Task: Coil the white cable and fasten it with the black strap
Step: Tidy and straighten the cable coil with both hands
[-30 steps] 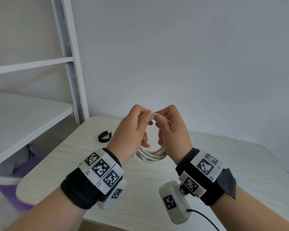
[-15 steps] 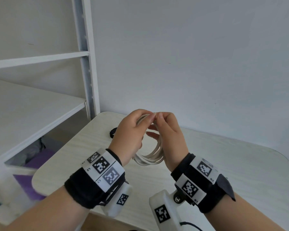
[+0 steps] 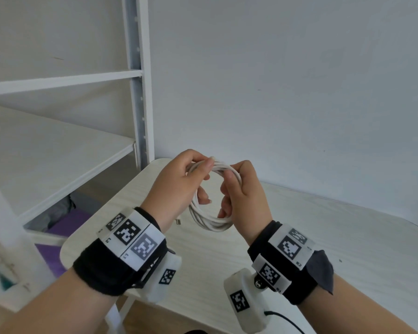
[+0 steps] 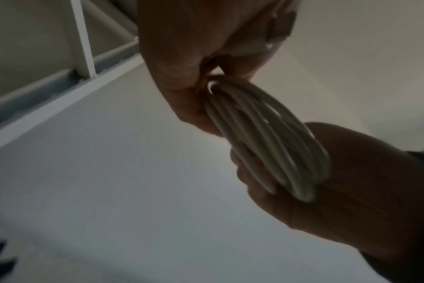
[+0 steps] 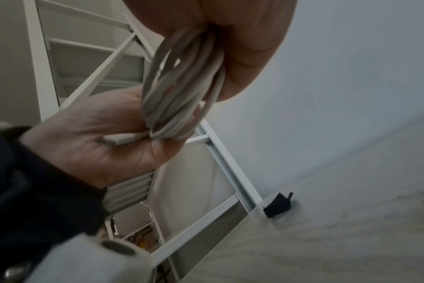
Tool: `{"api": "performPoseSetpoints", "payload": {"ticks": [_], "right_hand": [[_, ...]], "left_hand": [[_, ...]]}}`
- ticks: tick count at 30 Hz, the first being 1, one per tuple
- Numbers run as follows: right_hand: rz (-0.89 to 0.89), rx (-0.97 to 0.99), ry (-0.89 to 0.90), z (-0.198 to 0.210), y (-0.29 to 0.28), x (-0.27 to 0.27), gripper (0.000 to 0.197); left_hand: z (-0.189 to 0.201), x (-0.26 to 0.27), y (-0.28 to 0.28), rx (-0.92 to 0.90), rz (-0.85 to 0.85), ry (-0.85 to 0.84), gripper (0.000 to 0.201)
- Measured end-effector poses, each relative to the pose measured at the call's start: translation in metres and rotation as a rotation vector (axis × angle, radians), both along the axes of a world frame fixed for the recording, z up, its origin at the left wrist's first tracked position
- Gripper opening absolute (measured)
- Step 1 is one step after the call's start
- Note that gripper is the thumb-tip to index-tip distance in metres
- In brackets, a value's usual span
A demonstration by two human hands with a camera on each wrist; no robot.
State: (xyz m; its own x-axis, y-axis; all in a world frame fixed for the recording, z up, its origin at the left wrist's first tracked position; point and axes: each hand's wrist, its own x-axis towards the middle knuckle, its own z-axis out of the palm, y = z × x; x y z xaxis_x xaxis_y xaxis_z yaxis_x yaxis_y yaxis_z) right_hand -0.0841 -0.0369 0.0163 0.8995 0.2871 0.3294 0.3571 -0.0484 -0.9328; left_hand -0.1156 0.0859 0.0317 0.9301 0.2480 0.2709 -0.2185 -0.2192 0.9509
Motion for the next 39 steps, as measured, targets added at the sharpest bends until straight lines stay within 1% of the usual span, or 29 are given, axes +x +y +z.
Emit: {"api": "performPoseSetpoints", "payload": {"ticks": [3, 6, 9, 10, 14, 15, 16, 19, 21, 23, 26, 29, 31, 34, 36, 38, 39], "right_hand": [[-0.01, -0.05, -0.039, 0.0, -0.001, 0.003, 0.018], [-0.029, -0.05, -0.047, 0.002, -0.001, 0.007, 0.017], [-0.058, -0.077, -0.094, 0.004, -0.004, 0.011, 0.017], [-0.063, -0.094, -0.113, 0.004, -0.005, 0.011, 0.017], [-0.073, -0.181, -0.192, 0.003, -0.009, 0.014, 0.015], [-0.074, -0.21, -0.224, 0.002, -0.01, 0.014, 0.015], [-0.072, -0.245, -0.265, 0.001, -0.011, 0.014, 0.016], [-0.037, -0.327, -0.36, -0.003, -0.011, 0.01, 0.019], [-0.005, -0.335, -0.368, -0.005, -0.011, 0.008, 0.02], [0.01, -0.347, -0.372, -0.004, -0.01, 0.007, 0.023], [0.01, -0.346, -0.361, -0.003, -0.007, 0.007, 0.026], [-0.001, -0.295, -0.304, -0.003, -0.003, 0.005, 0.023], [-0.004, -0.245, -0.268, -0.003, -0.001, 0.004, 0.02], [-0.01, -0.194, -0.256, -0.001, -0.001, 0.004, 0.015], [-0.028, -0.158, -0.245, 0.001, -0.003, 0.005, 0.017], [-0.059, -0.122, -0.218, 0.004, -0.006, 0.008, 0.019], [-0.079, -0.114, -0.209, 0.005, -0.008, 0.01, 0.019]], "left_hand": [[0.002, -0.001, 0.003, 0.07, 0.008, 0.025, 0.021], [-0.001, -0.005, -0.006, 0.02, -0.007, 0.015, 0.021], [-0.005, -0.007, -0.01, -0.028, -0.037, 0.019, 0.028], [-0.007, -0.006, -0.008, 0.004, -0.035, 0.022, 0.03], [-0.01, -0.002, 0.004, 0.293, 0.025, 0.027, 0.036], [-0.009, -0.001, 0.006, 0.339, 0.026, 0.04, 0.039], [-0.008, -0.001, 0.007, 0.358, 0.014, 0.058, 0.045], [-0.003, -0.003, 0.008, 0.327, -0.041, 0.148, 0.059], [-0.001, -0.003, 0.008, 0.267, -0.082, 0.204, 0.065], [-0.001, -0.004, 0.007, 0.182, -0.117, 0.228, 0.063], [-0.005, -0.004, 0.003, 0.056, -0.108, 0.155, 0.051], [-0.01, -0.002, -0.006, -0.149, -0.044, 0.044, 0.043], [-0.009, -0.002, -0.011, -0.266, -0.003, 0.024, 0.038], [-0.007, -0.001, -0.013, -0.381, 0.008, 0.009, 0.032], [-0.005, -0.002, -0.011, -0.524, -0.062, 0.014, 0.03], [-0.008, -0.004, -0.008, -0.662, -0.189, 0.056, 0.041], [-0.01, -0.007, -0.006, -0.677, -0.235, 0.089, 0.043]]}}
